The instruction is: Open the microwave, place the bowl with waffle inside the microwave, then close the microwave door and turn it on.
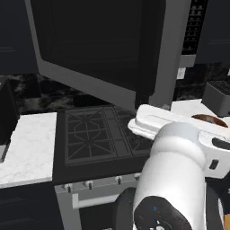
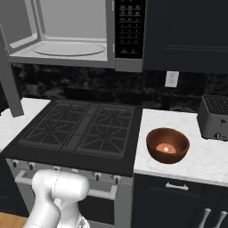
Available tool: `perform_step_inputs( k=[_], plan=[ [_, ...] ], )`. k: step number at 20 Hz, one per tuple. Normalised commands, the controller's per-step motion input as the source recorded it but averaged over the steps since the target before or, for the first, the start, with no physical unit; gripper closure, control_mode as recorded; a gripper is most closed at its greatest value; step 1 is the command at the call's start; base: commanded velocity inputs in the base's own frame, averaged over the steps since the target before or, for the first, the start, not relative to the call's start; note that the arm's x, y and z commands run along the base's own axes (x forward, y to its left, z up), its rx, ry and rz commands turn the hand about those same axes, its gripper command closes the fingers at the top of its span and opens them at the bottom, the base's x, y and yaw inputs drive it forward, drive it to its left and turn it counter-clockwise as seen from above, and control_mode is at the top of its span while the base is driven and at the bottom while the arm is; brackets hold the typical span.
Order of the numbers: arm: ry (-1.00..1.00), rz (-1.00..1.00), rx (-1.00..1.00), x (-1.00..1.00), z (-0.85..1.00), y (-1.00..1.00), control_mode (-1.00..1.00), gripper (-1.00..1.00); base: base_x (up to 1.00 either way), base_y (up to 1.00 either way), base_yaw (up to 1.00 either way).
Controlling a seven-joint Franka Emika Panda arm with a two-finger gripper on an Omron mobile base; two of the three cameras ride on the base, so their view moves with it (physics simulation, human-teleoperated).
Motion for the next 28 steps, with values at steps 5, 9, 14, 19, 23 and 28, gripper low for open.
perform_step_inputs(
  k=[5,9,14,19,23,28],
  plan=[
    [0.00,0.64,0.04,-0.45,0.00,-0.75,-1.00,-1.00,0.00,0.00,0.00],
    [0.00,0.61,0.08,-0.19,0.00,-0.79,-1.00,-1.00,0.00,0.00,0.00],
    [-0.02,0.57,0.07,0.08,0.00,-0.95,-1.00,-1.00,0.00,0.00,0.00],
    [-0.12,0.65,0.04,0.24,0.00,-0.85,-1.00,-1.00,0.00,0.00,0.00],
    [-0.14,0.74,0.08,0.66,-0.03,-0.51,-1.00,-1.00,0.00,0.00,0.00],
    [-0.03,0.38,0.03,1.00,-0.04,0.29,-1.00,-1.00,0.00,0.00,0.00]
  ],
)
